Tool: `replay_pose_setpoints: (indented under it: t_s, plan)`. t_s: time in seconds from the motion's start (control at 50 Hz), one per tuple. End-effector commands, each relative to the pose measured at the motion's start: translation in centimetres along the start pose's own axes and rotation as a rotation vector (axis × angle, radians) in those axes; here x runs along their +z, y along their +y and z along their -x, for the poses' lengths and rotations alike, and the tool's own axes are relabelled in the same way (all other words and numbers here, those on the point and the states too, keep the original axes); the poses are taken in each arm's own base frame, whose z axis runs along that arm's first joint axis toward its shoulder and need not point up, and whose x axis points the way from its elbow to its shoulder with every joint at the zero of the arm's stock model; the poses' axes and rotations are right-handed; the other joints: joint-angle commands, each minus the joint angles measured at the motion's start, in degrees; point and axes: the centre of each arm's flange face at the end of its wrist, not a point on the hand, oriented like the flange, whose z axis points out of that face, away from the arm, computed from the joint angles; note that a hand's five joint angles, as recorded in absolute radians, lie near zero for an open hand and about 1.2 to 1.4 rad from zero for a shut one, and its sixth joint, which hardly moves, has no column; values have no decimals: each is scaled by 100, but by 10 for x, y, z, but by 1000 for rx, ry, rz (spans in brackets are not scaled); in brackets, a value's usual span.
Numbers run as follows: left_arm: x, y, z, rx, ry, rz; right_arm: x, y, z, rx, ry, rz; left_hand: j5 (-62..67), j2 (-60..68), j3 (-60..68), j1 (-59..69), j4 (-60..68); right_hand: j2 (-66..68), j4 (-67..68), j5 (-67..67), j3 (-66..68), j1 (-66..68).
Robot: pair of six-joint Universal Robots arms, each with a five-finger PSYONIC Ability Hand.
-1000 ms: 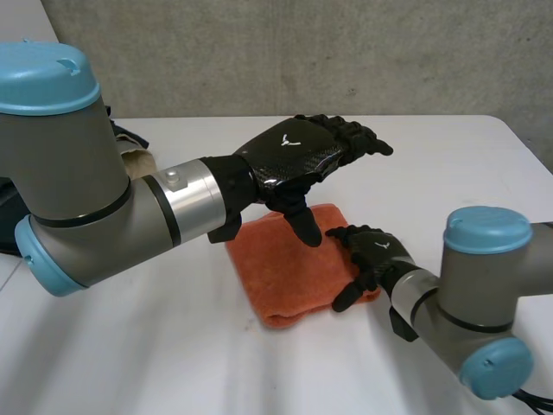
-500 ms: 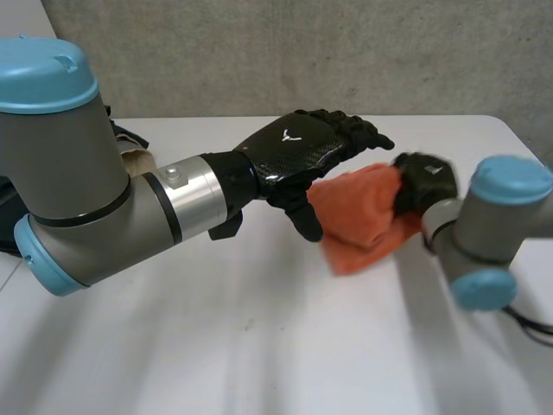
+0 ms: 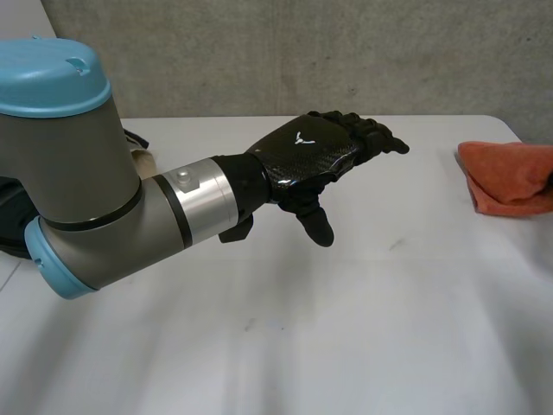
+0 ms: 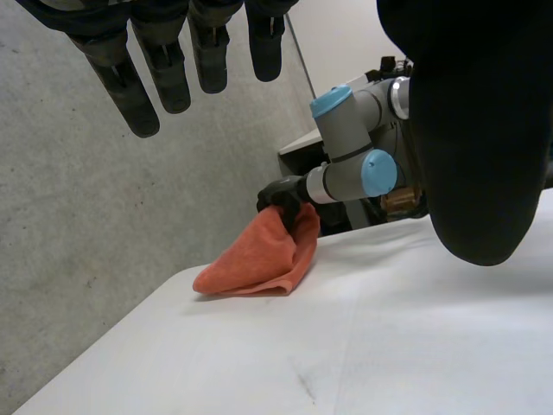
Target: Fold the laundry.
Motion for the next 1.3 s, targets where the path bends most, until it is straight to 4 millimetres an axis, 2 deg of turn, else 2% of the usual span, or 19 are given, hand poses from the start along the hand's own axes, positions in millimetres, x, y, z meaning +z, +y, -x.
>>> replay_pose_setpoints:
  t_s: [0.02, 0.18, 0.32, 0.4, 0.46, 0.5, 0.54, 0.66, 0.72, 0.84, 0.88, 0.94, 0.96, 1.02, 1.1, 1.12, 1.24, 1.26, 1.3]
  plan:
    - [1, -2, 1, 4, -14, -3, 2, -3, -8, -35, 6, -2, -77, -9, -48, 118, 22, -3973, -4216, -4123, -3996, -3170]
    - [1, -3, -2, 4, -54, 2, -9, -43, -5, -166, -4, -31, -61, 8, -32, 134, 39, -3973, -4216, -4123, -3996, -3170]
    - [-2, -11, 21, 19, -239, -13, -25, -74, -4, -233, 2, -83, -60, 8, -31, 134, 39, -3973, -4216, -4123, -3996, -3170]
    - [-10, -20, 62, 56, -499, -60, -47, -88, 12, -235, -46, -148, -77, -9, -48, 117, 22, -3973, -4216, -4123, -3996, -3170]
    - [-31, -24, 113, 84, -763, -88, -74, -109, 35, -245, -124, -255, -94, -26, -65, 101, 6, -3973, -4216, -4123, -3996, -3170]
    - [-53, -23, 153, 94, -935, -91, -97, -113, 52, -251, -190, -305, -111, -43, -82, 84, -11, -3973, -4216, -4123, -3996, -3170]
    - [-67, -18, 177, 102, -1025, -82, -116, -115, 65, -256, -234, -328, -111, -43, -82, 84, -12, -3973, -4216, -4123, -3996, -3170]
    - [-113, 43, 265, 202, -1227, 71, -195, -89, 114, -312, -417, -280, -111, -42, -82, 84, -11, -3973, -4216, -4123, -3996, -3170]
    - [-125, 65, 291, 270, -1274, 125, -229, -69, 130, -379, -502, -236, -94, -26, -65, 101, 5, -3973, -4216, -4123, -3996, -3170]
    - [-143, 135, 340, 426, -1339, 271, -270, -40, 142, -500, -588, -180, 207, 276, 236, 402, 307, -3973, -4216, -4123, -3996, -3170]
    - [-149, 151, 350, 450, -1352, 305, -278, -35, 141, -528, -599, -172, 1677, 1746, 1706, 1872, 1777, -3973, -4216, -4123, -3996, -3170]
    - [-148, 157, 353, 460, -1352, 309, -282, -40, 139, -537, -592, -185, 4620, 4689, 4649, 4815, 4720, -3973, -4216, -4123, -3996, -3170]
    - [-147, 157, 353, 462, -1351, 305, -282, -41, 138, -536, -589, -185, 6695, 6764, 6724, 6890, 6795, -3973, -4216, -4123, -3996, -3170]
    - [-141, 152, 350, 465, -1345, 294, -280, -48, 134, -533, -565, -200, 6716, 6785, 6745, 6911, 6816, -3973, -4216, -4123, -3996, -3170]
    - [-118, 98, 328, 508, -1315, 191, -281, -56, 132, -527, -552, -220, 6716, 6785, 6745, 6911, 6816, -3973, -4216, -4123, -3996, -3170]
    - [-107, 75, 313, 517, -1291, 142, -282, -57, 132, -526, -552, -221, 6716, 6785, 6745, 6911, 6816, -3973, -4216, -4123, -3996, -3170]
    - [-78, 2, 249, 441, -1186, -81, -281, -58, 131, -526, -541, -226, 6716, 6785, 6745, 6911, 6816, -3973, -4216, -4123, -3996, -3170]
    - [-65, -17, 224, 390, -1125, -161, -281, -60, 131, -524, -535, -227, 6716, 6785, 6745, 6911, 6816, -3973, -4216, -4123, -3996, -3170]
    - [-51, -30, 196, 331, -1045, -227, -282, -62, 130, -523, -530, -234, 6716, 6785, 6745, 6911, 6816, -3973, -4216, -4123, -3996, -3170]
